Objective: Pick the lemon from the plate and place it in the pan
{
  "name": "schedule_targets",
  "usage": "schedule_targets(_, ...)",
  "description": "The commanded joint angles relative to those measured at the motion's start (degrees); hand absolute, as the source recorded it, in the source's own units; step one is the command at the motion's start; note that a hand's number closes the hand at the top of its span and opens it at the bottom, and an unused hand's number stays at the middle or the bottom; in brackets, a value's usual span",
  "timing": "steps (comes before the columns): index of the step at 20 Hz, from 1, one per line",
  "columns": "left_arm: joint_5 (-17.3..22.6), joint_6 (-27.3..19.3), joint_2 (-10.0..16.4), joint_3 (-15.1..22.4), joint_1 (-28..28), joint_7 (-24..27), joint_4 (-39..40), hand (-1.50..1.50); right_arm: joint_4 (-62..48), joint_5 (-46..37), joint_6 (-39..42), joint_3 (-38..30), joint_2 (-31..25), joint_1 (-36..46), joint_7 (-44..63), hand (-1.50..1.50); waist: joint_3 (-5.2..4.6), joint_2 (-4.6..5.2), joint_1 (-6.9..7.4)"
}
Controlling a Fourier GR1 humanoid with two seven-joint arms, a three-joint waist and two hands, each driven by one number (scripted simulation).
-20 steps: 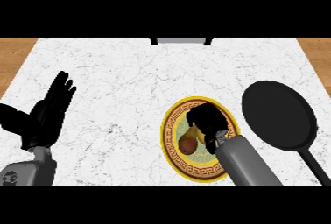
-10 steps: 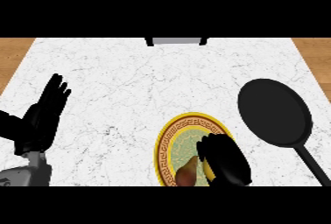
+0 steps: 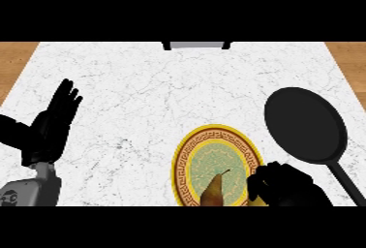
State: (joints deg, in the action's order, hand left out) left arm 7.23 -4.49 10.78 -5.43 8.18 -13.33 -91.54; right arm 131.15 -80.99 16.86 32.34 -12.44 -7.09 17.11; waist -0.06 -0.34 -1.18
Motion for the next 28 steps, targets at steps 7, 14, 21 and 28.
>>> schedule_targets(7,0.44,1.75,-0.66,-0.83,1.81,2.54,3.7,0.0,2.18,11.19,6.18,-19.92,3.04,9.32,0.06,1.5,0.04,0.51,1.3)
schedule_targets(14,-0.4,0.05,-1.4,0.68,0.63,-2.79,-3.36,0.0,-6.66,23.34,0.88,-38.87,-1.35,10.13,-8.61,1.5,0.1,0.32,1.32)
schedule_targets(21,-1.31,1.35,-1.38,0.6,1.74,1.33,0.81,0.0,-34.04,30.38,-8.0,-51.5,-8.01,21.93,-21.1,1.5,0.11,0.59,1.95)
schedule_targets(28,-1.52,0.46,-2.01,0.7,3.38,-1.08,0.94,0.0,-58.13,31.07,-16.69,-50.9,-10.26,27.4,-36.49,1.5,0.11,0.62,1.98)
